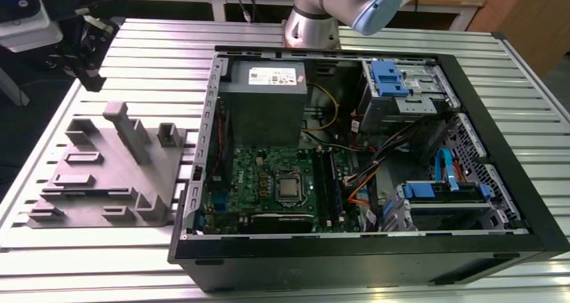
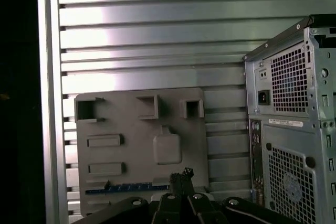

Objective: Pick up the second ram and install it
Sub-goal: 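Reach for the second ram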

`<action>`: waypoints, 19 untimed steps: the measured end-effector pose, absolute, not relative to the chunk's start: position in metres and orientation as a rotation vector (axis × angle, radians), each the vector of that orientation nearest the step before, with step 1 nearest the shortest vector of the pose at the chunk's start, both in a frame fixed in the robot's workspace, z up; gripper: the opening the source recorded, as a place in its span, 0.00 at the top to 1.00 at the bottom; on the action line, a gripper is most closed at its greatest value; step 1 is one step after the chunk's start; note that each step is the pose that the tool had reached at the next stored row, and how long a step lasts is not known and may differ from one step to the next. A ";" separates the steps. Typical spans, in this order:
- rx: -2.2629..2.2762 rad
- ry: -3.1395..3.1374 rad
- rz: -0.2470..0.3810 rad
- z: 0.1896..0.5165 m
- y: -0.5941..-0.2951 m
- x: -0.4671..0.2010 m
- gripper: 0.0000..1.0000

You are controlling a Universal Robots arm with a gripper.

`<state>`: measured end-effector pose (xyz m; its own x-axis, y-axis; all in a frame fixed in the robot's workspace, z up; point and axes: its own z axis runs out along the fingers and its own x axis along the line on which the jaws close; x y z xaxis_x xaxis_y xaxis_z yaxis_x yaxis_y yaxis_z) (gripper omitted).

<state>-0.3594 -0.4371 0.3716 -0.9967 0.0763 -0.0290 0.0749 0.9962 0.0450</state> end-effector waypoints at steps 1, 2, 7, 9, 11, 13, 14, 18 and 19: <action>0.118 3.108 0.068 0.371 -0.438 -0.360 0.93; 0.118 3.108 0.068 0.371 -0.439 -0.361 0.93; 0.118 3.108 0.068 0.368 -0.445 -0.366 0.93; 0.118 3.108 0.068 0.366 -0.447 -0.368 0.93; 0.118 3.108 0.068 0.365 -0.449 -0.369 0.93; 0.118 3.108 0.068 0.363 -0.451 -0.373 0.93; 0.118 3.108 0.068 0.362 -0.452 -0.374 0.93; 0.118 3.108 0.068 0.359 -0.457 -0.380 0.93; 0.118 3.108 0.068 0.358 -0.459 -0.382 0.93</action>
<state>-0.3817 -0.4586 0.3582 -0.9967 0.0762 -0.0289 0.0749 0.9962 0.0449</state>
